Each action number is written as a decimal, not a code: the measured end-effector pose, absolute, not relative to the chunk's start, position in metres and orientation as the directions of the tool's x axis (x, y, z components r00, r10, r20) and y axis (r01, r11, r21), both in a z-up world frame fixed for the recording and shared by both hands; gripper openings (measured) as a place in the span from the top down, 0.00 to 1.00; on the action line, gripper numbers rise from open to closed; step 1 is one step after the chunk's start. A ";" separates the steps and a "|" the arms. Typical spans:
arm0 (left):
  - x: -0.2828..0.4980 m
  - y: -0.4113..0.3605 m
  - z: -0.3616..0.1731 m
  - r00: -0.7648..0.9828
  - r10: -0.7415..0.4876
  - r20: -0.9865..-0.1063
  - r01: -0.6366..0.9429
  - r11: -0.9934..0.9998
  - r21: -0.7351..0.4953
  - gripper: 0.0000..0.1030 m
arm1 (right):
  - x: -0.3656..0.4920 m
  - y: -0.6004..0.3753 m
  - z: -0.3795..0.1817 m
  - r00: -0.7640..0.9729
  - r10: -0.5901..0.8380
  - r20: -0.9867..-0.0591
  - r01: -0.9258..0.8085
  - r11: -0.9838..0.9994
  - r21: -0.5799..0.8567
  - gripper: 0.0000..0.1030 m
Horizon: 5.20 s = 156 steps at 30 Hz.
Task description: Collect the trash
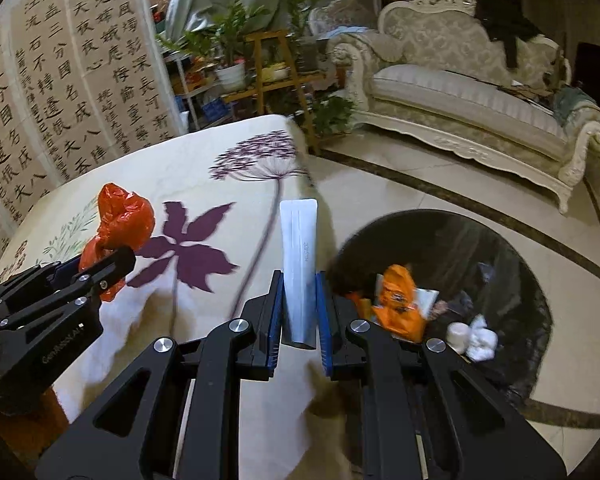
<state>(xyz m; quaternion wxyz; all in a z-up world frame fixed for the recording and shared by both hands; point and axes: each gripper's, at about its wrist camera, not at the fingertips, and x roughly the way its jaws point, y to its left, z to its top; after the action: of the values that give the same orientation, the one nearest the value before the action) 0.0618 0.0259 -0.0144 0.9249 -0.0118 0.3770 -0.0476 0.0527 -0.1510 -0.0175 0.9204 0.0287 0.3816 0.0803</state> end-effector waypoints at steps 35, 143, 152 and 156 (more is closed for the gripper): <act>0.099 -0.117 -0.036 0.697 -0.166 -0.697 0.291 0.954 0.064 0.58 | 0.068 -0.256 -0.044 0.714 -0.062 -0.698 0.161 0.984 0.078 0.61; -0.012 -0.039 0.010 0.783 -0.109 -0.613 0.140 0.990 0.002 0.19 | -0.051 -0.226 0.022 0.801 -0.114 -0.587 0.175 0.983 0.048 0.22; -0.012 -0.043 0.007 0.782 -0.110 -0.613 0.136 0.991 -0.005 0.19 | -0.051 -0.225 0.021 0.800 -0.114 -0.589 0.174 0.984 0.047 0.22; -0.013 -0.047 0.006 0.782 -0.113 -0.613 0.139 0.990 -0.005 0.19 | -0.051 -0.225 0.021 0.800 -0.114 -0.589 0.175 0.983 0.048 0.22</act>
<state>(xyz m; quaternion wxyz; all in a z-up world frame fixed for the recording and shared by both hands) -0.0128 -0.0466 0.0057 0.9436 0.0204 0.3236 -0.0666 -0.0510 -0.2255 0.0209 0.9474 0.0502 0.3068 -0.0763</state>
